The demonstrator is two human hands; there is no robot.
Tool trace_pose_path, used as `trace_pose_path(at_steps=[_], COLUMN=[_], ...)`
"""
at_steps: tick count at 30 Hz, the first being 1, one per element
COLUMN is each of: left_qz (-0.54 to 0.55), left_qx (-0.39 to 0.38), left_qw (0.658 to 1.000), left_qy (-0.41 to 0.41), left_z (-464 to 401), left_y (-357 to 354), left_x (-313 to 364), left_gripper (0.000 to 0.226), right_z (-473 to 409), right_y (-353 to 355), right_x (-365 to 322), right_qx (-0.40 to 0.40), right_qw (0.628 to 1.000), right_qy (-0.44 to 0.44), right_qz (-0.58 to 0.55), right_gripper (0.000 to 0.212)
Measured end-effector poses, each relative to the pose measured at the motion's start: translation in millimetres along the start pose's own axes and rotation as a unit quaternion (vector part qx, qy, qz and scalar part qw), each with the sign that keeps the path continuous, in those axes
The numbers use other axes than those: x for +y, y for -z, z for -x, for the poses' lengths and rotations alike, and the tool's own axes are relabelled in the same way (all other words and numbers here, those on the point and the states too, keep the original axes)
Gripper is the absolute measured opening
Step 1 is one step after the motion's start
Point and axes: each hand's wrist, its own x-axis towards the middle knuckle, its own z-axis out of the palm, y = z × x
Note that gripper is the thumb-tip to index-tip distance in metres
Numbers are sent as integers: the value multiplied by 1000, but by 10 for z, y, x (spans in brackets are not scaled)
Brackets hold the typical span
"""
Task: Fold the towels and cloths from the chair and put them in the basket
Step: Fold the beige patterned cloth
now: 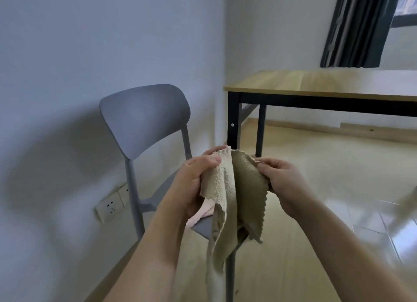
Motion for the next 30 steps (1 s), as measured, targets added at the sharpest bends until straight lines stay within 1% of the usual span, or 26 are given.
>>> trace_pose_path(at_steps=[2,5,7,9,11,13,15,17,19,21,24,28,30], left_qz=[-37,-103,-135,-182,-223,-267,-340,-429,-481,-506,-531,-531,-525], left_qx=[9,69,110,150,176,163,149,123,102,102,121,122,127], left_qw=[998,983,966,946,927,919,905,879,861,848,831,828,829], left_qy=[-51,-137,-191,-224,-243,-240,-210,-166,-129,-118,-113,-134,-143], left_z=[-31,-58,-79,-96,-123,-112,-82,-47,-18,-15,-9,30,57], left_y=[-56,-126,-146,-157,-140,-144,-158,-165,-151,-114,-67,32,72], left_x=[-76,-134,-150,-134,-103,-57,-27,-34,-66,-96,-102,-75,-56], left_gripper=[36,26,22,23,29,36,45,49,43,37,29,22,18], right_z=[-29,-122,-185,-204,-200,-170,-156,-173,-190,-188,-141,-35,-3], right_y=[-13,-19,14,52,50,24,1,0,-10,-25,-47,-71,-75], right_x=[170,221,138,35,-28,-68,-78,-45,15,77,82,27,39], right_qx=[13,26,13,-12,-28,-15,2,6,-7,-15,-42,-127,-176], right_qw=[1000,999,1000,1000,998,996,995,995,996,996,995,988,979], right_qy=[-10,-17,-10,10,45,80,99,91,64,42,43,36,32], right_qz=[-14,-7,-12,-19,-29,-30,-6,35,59,72,74,75,99], right_gripper=[15,14,17,23,23,15,16,28,39,43,46,33,47])
